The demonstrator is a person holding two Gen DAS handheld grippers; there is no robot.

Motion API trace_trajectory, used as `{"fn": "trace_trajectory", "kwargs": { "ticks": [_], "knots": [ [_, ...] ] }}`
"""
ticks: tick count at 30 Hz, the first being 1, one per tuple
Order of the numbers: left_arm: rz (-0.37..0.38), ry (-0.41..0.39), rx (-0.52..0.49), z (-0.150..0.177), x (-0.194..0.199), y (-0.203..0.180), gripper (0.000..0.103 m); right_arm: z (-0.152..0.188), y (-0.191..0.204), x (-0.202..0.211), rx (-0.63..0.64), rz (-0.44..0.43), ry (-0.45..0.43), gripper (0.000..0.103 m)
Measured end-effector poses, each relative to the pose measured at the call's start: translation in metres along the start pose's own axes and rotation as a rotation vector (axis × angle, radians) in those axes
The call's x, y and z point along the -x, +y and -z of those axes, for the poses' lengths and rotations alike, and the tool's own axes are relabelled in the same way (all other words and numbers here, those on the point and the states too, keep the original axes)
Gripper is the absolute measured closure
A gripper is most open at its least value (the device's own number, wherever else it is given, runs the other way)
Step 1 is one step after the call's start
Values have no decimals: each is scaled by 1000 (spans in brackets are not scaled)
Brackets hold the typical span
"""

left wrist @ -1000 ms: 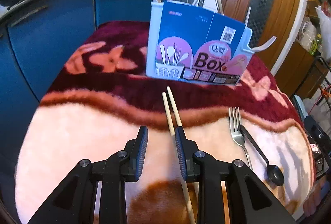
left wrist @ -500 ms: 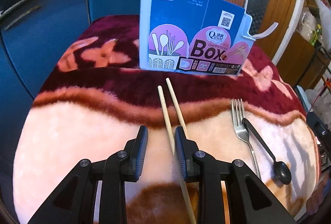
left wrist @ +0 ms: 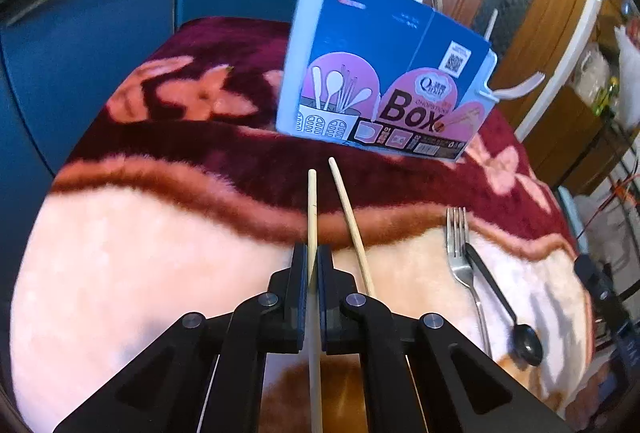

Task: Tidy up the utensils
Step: 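Grasp a wooden chopstick with the left tool while the right grasps the black spoon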

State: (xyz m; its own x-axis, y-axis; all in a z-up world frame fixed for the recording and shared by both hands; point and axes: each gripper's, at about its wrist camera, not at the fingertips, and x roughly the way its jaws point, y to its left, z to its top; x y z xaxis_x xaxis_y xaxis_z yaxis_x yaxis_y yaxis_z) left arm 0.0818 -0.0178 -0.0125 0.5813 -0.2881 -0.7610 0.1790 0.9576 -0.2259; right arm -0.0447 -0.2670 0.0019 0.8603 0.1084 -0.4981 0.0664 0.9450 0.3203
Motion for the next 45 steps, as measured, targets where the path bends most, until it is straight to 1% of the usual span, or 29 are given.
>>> {"fn": "trace_trajectory", "kwargs": {
  "ticks": [5,8,14,17,22,27,31,35,41,44,45],
  "knots": [
    [40,-49,48,6,16,9,99,8,3,6,13,8,21,70],
    [54,-101,65,8,30,12,99,13,6,10,21,12,33,70],
    [61,-208,74,13,61,15,99,26,11,21,33,0,47,70],
    [52,-238,69,16,72,16,99,33,14,28,44,-2,53,70],
    [55,-257,79,24,83,20,99,43,21,34,57,-13,63,70],
    [52,-273,90,32,91,26,99,53,30,28,54,-30,95,69],
    [36,-307,84,34,100,30,99,56,33,18,10,-56,127,69],
    [37,-327,75,35,103,31,99,58,33,9,-36,-50,143,69],
    [46,-330,70,36,102,30,99,56,27,5,-113,-35,126,70],
    [46,-328,73,36,101,29,99,53,28,3,-107,-14,119,83],
    [47,-327,74,36,101,29,99,53,28,2,-101,-6,120,90]
  ]
}}
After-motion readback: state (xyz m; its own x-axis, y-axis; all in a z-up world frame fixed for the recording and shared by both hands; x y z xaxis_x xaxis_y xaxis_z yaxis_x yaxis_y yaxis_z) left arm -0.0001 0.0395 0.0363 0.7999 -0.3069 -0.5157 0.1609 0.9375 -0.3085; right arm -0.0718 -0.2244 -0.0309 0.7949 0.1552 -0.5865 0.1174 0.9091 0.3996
